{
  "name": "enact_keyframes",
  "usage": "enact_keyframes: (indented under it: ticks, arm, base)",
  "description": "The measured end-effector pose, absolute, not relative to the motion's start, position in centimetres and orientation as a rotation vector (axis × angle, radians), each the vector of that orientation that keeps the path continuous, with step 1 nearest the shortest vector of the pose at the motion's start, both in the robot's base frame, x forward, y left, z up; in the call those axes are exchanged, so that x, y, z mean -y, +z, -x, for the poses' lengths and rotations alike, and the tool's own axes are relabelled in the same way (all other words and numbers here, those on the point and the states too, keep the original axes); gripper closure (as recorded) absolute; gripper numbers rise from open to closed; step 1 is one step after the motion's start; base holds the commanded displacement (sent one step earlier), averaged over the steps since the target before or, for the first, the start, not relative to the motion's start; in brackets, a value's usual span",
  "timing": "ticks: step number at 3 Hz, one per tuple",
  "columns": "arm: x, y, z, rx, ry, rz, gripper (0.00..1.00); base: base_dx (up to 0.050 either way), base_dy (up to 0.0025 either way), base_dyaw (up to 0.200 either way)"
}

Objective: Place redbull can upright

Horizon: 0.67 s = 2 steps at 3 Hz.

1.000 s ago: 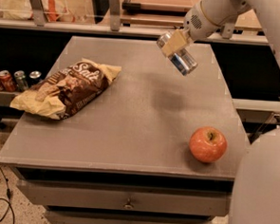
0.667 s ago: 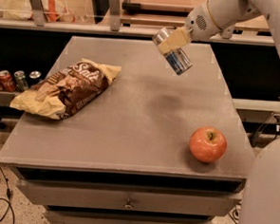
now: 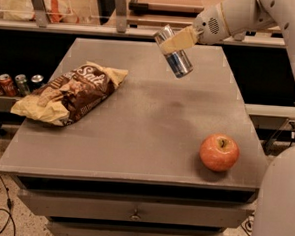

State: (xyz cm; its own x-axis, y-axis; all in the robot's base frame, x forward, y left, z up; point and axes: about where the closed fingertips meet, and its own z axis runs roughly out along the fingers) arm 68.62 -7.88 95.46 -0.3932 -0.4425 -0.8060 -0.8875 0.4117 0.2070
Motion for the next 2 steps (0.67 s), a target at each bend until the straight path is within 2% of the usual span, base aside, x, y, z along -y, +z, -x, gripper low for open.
enact_keyframes:
  ticks: [2]
  arm:
    - [7.73, 95.66, -68.26, -1.795, 0.893, 1.341, 1.00]
  base:
    - [0.000, 0.00000, 0.000]
